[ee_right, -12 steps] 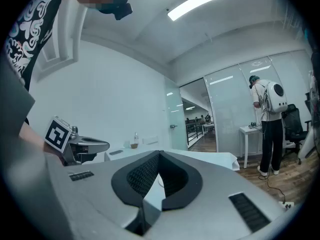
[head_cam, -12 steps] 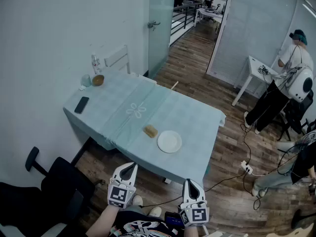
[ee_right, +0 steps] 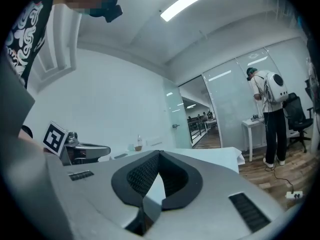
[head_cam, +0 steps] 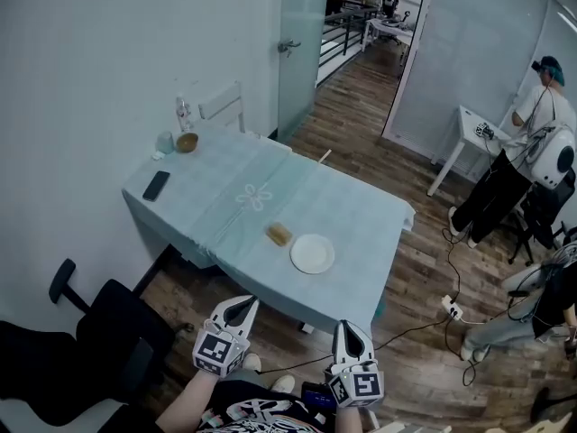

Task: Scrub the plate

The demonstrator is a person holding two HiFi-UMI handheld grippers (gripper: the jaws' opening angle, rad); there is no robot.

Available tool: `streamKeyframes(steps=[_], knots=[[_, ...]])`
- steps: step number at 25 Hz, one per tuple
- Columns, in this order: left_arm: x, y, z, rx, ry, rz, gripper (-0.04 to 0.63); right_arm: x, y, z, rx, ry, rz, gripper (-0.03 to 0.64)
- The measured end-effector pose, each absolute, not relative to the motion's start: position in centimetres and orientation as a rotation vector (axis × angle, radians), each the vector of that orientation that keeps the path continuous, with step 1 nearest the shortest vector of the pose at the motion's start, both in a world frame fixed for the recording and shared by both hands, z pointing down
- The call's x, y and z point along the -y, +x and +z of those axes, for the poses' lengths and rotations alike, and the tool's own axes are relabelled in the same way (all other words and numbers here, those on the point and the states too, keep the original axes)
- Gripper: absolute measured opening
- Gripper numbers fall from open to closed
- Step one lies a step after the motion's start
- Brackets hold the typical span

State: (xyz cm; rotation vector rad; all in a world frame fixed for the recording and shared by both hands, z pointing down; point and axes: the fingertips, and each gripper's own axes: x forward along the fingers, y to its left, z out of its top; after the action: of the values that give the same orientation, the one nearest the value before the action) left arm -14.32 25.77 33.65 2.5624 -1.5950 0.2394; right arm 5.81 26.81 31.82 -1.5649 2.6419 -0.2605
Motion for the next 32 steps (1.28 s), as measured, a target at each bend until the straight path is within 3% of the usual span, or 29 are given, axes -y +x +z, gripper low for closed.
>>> streamKeyframes(steps=[17,32], knots=[[-21.8,-13.9,32.3,1.534,2.583,0.049,0.023,-21.6,4.7,33.9,-2.77,-1.517,-0.307,-0.005],[-5.9,-15.4,36.5,1.439,2.591,0.165,0.023,-7.3,4.3,37.4,-2.733,-1.71,-0.365,-0.005]])
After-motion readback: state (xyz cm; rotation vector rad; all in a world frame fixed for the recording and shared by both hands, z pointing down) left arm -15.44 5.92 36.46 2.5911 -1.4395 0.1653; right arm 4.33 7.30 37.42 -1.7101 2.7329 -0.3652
